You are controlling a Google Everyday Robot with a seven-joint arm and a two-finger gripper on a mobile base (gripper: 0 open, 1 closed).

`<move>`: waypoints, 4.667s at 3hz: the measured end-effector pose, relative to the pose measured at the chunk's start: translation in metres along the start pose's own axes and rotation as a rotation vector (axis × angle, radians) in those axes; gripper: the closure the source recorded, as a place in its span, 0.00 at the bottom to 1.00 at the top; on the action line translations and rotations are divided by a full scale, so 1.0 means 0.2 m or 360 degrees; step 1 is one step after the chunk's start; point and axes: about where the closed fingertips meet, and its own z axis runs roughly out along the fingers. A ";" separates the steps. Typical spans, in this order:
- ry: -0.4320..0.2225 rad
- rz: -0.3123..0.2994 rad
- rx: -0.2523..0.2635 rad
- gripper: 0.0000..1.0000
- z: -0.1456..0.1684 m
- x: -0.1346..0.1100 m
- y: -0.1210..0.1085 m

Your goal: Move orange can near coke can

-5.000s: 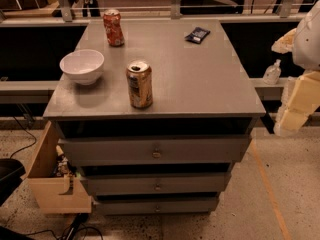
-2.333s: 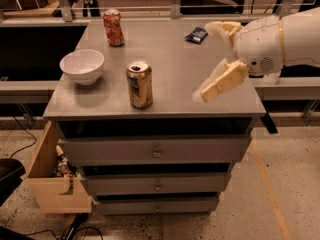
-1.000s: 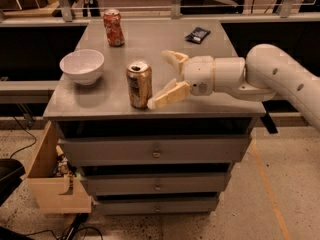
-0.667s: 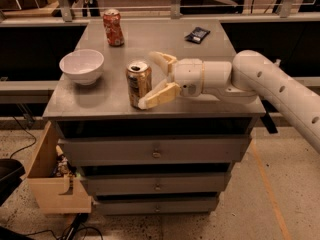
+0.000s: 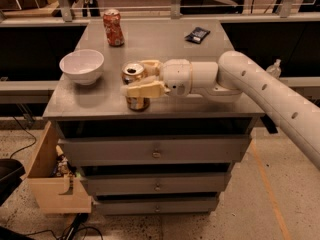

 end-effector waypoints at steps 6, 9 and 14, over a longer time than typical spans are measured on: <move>0.0169 0.0099 0.0130 1.00 0.02 -0.25 -0.60; 0.0037 -0.0011 0.0635 1.00 -0.16 -0.30 -1.38; 0.0062 0.0130 0.0749 0.97 -0.08 0.05 -1.46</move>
Offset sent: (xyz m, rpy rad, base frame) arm -0.0011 0.0025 0.0006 0.0008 -0.0007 0.0059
